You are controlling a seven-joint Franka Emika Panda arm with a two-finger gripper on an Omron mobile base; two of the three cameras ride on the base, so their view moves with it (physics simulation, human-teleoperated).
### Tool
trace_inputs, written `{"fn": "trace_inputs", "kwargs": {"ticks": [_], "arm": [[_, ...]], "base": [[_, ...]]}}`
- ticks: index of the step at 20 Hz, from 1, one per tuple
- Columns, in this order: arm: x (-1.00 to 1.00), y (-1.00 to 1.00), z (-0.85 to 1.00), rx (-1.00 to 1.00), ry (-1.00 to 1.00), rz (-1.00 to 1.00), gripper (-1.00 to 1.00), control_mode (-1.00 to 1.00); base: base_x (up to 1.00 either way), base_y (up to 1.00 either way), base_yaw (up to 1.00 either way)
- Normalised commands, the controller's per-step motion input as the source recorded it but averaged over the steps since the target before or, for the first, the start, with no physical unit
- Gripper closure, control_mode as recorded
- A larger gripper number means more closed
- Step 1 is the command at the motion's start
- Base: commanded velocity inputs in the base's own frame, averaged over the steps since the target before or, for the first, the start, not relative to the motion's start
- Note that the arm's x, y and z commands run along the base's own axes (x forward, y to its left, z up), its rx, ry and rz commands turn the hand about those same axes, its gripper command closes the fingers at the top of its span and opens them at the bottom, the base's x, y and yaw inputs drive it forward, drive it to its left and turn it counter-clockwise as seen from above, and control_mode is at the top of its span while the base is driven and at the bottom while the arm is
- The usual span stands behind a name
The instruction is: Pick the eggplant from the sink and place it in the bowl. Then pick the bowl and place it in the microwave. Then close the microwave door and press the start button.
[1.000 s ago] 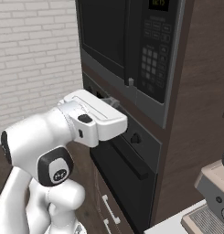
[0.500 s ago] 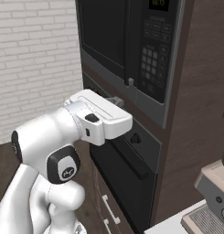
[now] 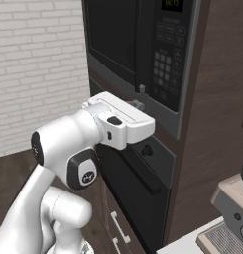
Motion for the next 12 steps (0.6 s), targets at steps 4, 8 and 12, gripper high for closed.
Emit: {"fn": "trace_inputs", "kwargs": {"ticks": [4,8,12], "arm": [[0.12,-0.41,0.00,0.07,-0.01,0.02,1.00,-1.00],[0.04,-0.21,0.02,0.05,-0.01,0.00,1.00,-1.00],[0.02,-0.08,0.05,0.02,0.00,0.00,1.00,-1.00]], "base": [[0.00,0.00,0.00],[0.00,0.00,0.00],[0.00,0.00,0.00]]}}
